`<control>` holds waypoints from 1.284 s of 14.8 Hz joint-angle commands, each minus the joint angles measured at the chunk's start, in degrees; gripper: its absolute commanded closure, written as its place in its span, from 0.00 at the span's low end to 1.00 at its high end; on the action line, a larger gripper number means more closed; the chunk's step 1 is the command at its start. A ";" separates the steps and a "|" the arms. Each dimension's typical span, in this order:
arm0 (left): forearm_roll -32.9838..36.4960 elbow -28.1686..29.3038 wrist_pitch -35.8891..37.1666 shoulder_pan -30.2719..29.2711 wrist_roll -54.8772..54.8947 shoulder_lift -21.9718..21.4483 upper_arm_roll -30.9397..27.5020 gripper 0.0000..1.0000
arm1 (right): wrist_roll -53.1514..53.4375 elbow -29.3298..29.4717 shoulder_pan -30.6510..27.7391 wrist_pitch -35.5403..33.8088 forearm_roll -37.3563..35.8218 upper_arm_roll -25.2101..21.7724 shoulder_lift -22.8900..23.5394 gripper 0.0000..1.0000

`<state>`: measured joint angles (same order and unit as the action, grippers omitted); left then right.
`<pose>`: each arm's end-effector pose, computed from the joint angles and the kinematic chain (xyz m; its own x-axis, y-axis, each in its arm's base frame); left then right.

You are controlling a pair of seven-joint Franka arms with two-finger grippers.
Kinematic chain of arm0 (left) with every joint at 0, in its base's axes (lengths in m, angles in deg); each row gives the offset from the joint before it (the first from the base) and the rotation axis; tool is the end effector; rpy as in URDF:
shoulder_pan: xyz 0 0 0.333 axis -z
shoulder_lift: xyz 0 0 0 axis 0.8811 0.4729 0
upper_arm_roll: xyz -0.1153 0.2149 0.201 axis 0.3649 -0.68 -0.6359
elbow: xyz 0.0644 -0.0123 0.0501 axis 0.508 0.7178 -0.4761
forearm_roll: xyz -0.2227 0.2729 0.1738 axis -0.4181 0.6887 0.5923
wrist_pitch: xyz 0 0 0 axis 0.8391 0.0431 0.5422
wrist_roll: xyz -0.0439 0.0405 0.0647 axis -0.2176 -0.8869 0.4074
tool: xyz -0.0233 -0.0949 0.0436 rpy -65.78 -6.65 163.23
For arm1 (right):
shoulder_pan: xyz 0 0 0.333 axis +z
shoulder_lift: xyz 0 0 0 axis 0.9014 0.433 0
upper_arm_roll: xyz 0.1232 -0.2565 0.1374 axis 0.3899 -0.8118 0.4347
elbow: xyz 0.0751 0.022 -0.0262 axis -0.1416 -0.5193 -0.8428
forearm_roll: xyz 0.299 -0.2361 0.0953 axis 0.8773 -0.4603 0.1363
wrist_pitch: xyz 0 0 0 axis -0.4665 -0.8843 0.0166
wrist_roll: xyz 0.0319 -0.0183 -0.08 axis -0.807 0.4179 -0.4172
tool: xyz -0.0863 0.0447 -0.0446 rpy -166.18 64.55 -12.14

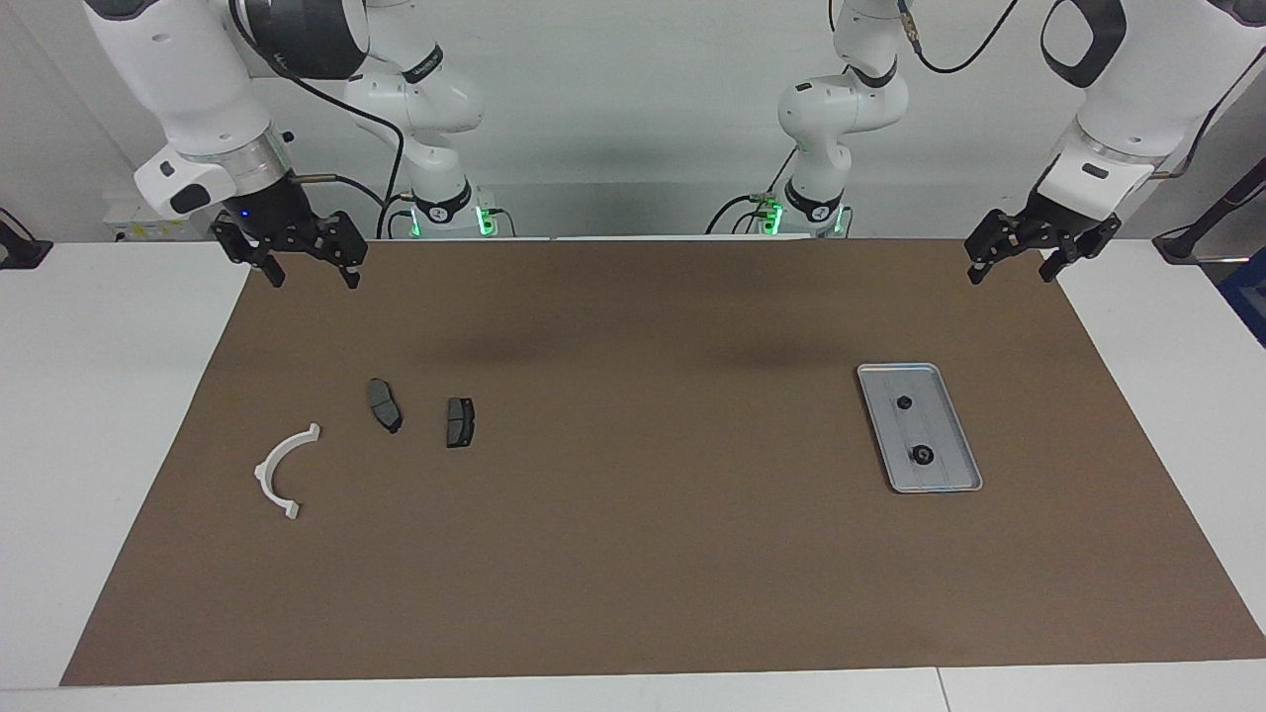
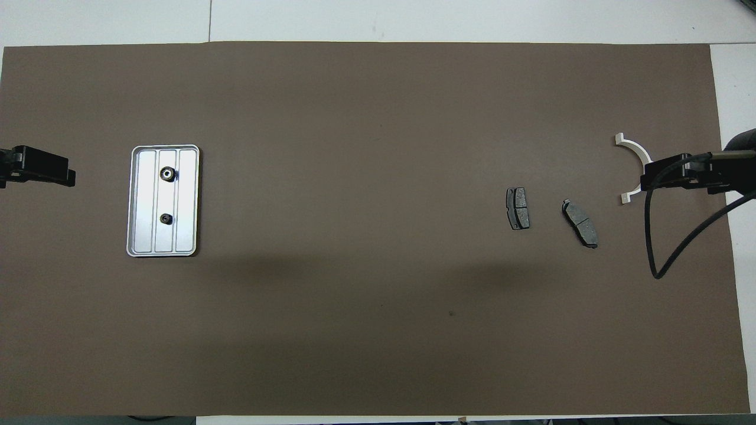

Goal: Pick bearing gear from pile to tray

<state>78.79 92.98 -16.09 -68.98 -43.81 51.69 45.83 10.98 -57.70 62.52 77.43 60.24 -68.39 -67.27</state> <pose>0.5608 -0.0039 0.6213 0.9986 -0.0528 -0.0045 -0.0528 -0.9986 -0.0019 0.5430 -0.0060 0.6031 0.9971 -0.0762 0.0059 -0.0761 -0.9970 -0.0168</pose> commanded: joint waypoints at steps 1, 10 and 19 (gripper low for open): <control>-0.89 -2.00 1.76 0.60 0.07 0.84 0.00 0.00 | 1.03 -0.39 -0.20 -0.84 -0.73 0.26 -0.56 0.00; -1.94 -5.15 5.27 12.30 0.24 2.68 -11.52 0.00 | 1.11 -0.39 -0.20 -0.84 -0.73 0.26 -0.56 0.00; -0.80 -6.48 5.89 6.76 0.07 3.30 -4.66 0.00 | 1.11 -0.39 -0.20 -0.92 -0.73 0.26 -0.56 0.00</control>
<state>77.77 88.83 -11.83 -61.57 -43.87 53.98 40.47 10.98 -57.70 62.52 77.43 60.24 -68.39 -67.27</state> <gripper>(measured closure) 0.000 0.000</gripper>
